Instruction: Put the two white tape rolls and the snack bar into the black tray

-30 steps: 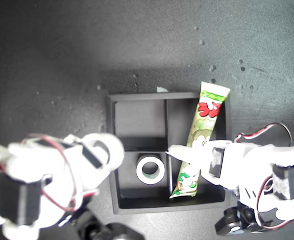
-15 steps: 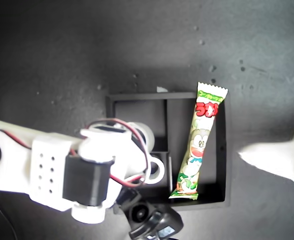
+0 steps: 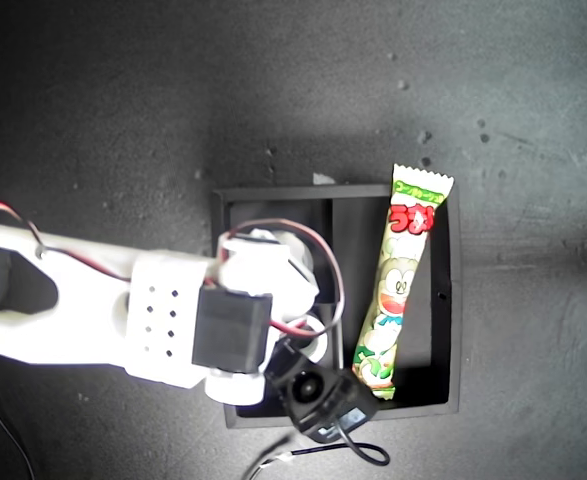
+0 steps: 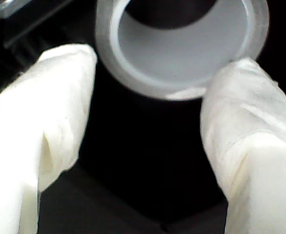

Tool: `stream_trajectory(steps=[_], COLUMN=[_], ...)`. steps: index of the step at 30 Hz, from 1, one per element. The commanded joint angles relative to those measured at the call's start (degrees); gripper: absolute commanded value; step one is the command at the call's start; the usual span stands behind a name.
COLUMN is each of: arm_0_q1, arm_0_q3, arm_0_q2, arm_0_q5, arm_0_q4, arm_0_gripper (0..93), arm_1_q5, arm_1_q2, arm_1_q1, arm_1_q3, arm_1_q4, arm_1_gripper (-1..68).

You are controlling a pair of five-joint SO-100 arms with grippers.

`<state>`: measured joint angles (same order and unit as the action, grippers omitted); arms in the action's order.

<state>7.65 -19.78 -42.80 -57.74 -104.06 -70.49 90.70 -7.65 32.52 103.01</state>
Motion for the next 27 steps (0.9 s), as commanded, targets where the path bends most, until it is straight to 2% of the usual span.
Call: stream_trajectory(steps=[1, 6, 10, 14, 18, 23, 27], arm_0_q1=[-2.37, -5.89, -7.47, -6.59, -5.19, -0.88, 1.76], arm_0_q3=[-2.37, -19.34, -39.46, -63.81, -88.33, -116.81, -136.93], arm_0_q2=[-11.43, -34.98, -57.04, -79.28, -97.21, -116.63, -132.71], arm_0_q5=[0.88, 1.32, -1.67, -2.55, -6.77, -13.71, -18.46], arm_0_q4=[-1.05, -1.05, -0.44, 8.61, 14.94, 23.99, 31.29], arm_0_gripper=[15.1, 2.3, 0.1, 0.1, 0.1, 0.0, 0.0], arm_1_q5=[-4.66, -13.89, -13.97, -9.23, -5.71, -3.87, -1.85], arm_1_q2=[7.73, 47.11, 66.36, 81.56, 91.05, 101.07, 101.16], arm_1_q1=[1.23, 1.67, 1.32, 1.58, 1.93, 2.64, 3.43], arm_1_q3=[10.81, 62.93, 91.23, 114.52, 129.29, 142.03, 146.43], arm_1_q4=[-0.7, -25.84, -33.66, -41.84, -45.62, -43.42, -46.05], arm_1_gripper=[-0.8, -0.8, -0.8, -0.8, -0.8, -0.8, -0.8])
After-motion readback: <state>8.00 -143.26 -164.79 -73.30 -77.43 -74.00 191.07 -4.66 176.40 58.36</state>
